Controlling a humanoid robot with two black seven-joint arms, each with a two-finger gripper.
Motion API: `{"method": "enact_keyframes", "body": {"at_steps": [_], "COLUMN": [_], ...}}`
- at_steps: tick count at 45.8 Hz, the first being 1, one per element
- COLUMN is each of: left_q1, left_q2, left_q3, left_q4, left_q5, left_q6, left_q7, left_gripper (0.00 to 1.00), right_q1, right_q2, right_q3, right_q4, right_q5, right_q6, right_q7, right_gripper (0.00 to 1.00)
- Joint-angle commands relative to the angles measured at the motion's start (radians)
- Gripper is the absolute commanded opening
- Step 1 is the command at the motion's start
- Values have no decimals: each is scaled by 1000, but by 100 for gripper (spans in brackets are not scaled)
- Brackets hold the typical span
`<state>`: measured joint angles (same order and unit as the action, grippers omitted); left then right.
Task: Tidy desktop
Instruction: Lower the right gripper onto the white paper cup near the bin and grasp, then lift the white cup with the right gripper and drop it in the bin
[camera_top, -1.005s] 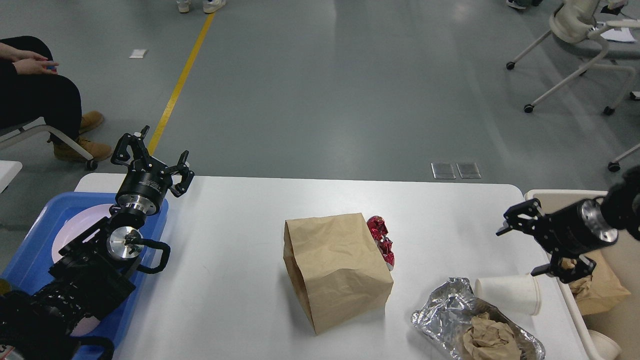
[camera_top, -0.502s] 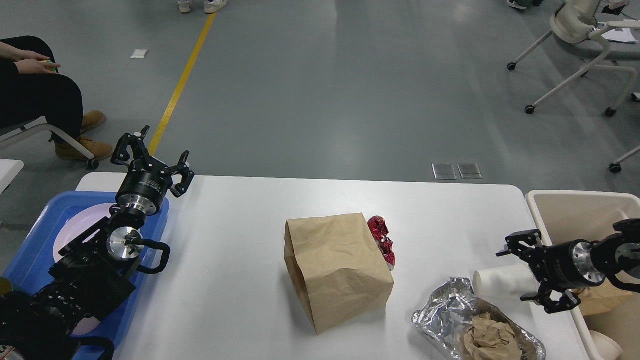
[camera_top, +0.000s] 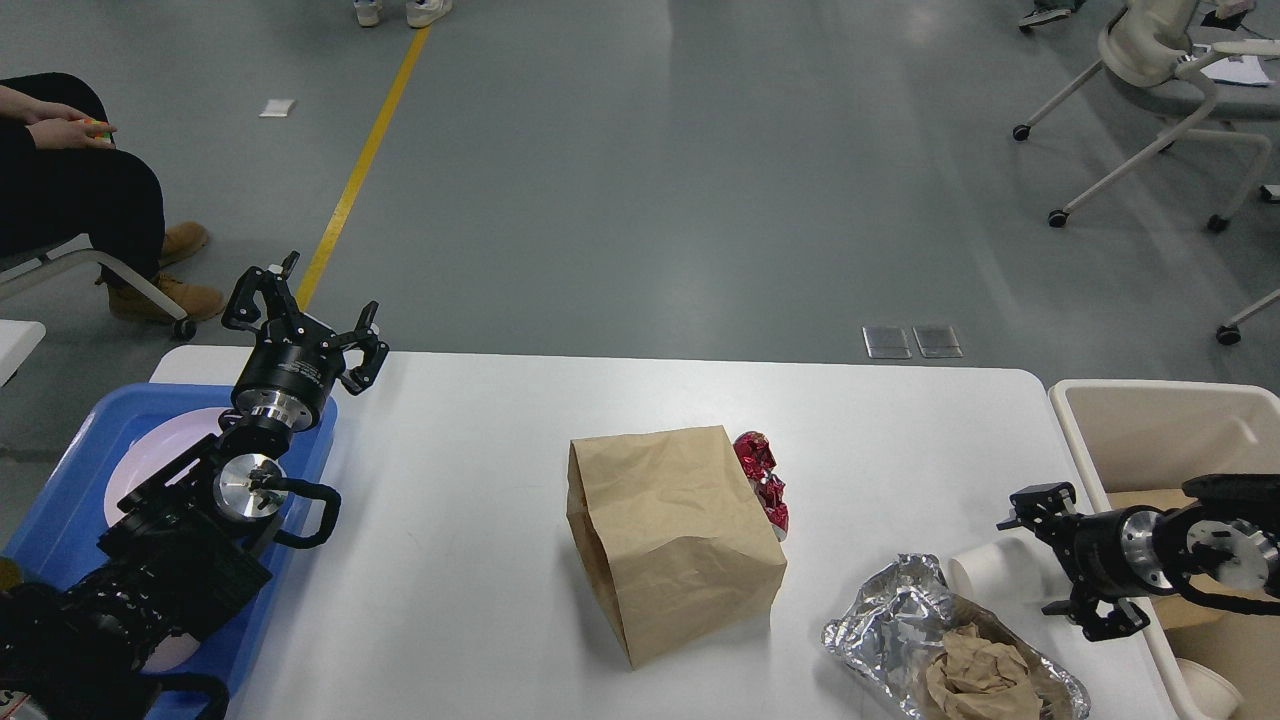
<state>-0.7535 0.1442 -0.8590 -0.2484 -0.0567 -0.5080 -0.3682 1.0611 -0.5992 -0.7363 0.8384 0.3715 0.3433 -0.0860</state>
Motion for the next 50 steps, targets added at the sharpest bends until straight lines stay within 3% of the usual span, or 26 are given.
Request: {"method": "enact_keyframes", "body": {"at_steps": [1, 9, 19, 24, 32, 43, 50], "left_q1": [0, 0, -1, 0, 0, 0, 0], "left_q2": [0, 0, 0, 0, 0, 0, 0], "left_q3": [0, 0, 0, 0, 0, 0, 0], "left_q4": [0, 0, 0, 0, 0, 0, 0], "left_q5": [0, 0, 0, 0, 0, 0, 0], "left_q6": [0, 0, 0, 0, 0, 0, 0], "left_q7": [0, 0, 0, 0, 0, 0, 0], "left_gripper": [96, 97, 97, 97, 97, 97, 96], "right_q1": [-3, -18, -16, -13, 0, 97, 264], "right_q2": [15, 32, 45, 50, 62, 10, -91], "right_q3": [1, 0, 5, 15, 17, -3, -29], "right_q4": [-13, -15, -15, -12, 13, 34, 68], "right_q5": [0, -6, -3, -2, -3, -9, -11], "right_q6": [-23, -95, -115, -116, -98, -32, 89], "right_q7": [-1, -1, -1, -1, -3, -3, -9], "right_gripper": [96, 85, 83, 61, 0, 0, 0]}}
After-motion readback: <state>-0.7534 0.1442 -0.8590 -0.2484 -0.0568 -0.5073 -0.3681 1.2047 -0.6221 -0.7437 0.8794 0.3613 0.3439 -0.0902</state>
